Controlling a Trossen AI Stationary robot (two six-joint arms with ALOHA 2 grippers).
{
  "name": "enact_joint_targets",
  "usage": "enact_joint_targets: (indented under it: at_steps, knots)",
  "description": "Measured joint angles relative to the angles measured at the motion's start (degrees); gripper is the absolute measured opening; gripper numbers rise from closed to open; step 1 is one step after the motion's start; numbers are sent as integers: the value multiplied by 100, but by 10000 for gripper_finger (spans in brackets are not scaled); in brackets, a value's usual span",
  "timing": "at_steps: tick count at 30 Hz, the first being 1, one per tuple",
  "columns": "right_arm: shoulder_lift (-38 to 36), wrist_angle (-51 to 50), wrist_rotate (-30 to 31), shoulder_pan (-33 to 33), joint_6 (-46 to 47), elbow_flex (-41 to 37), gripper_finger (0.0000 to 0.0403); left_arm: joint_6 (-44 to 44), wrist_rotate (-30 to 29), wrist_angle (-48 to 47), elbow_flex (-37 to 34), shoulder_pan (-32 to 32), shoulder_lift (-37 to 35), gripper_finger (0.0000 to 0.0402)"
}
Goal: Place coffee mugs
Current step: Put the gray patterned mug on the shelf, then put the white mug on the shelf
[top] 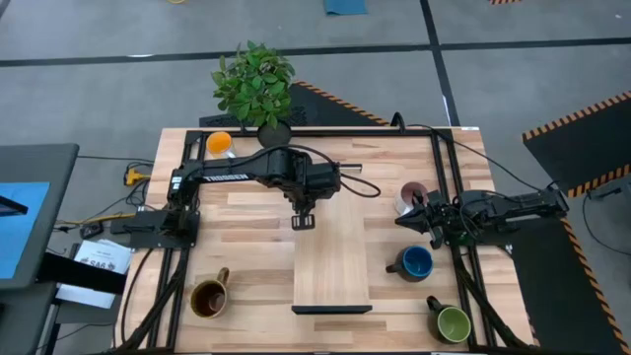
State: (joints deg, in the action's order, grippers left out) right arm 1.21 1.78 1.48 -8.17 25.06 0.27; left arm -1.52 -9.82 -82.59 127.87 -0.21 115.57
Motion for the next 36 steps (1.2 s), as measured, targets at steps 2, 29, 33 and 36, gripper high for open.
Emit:
enact_joint_targets:
  at_steps: [2,29,33,36]
  knots:
    - [0,0,2,-2,0,2,43,2,0,1,0,0,0,28]
    - [2,-2,2,1,0,0,43,-8,-176,191,207,0,-7,142]
    - [0,-2,1,0,0,0,43,-64,60,222,652,0,-16,148]
    - [2,-2,0,-1,0,0,43,-163,81,520,612,0,-224,149]
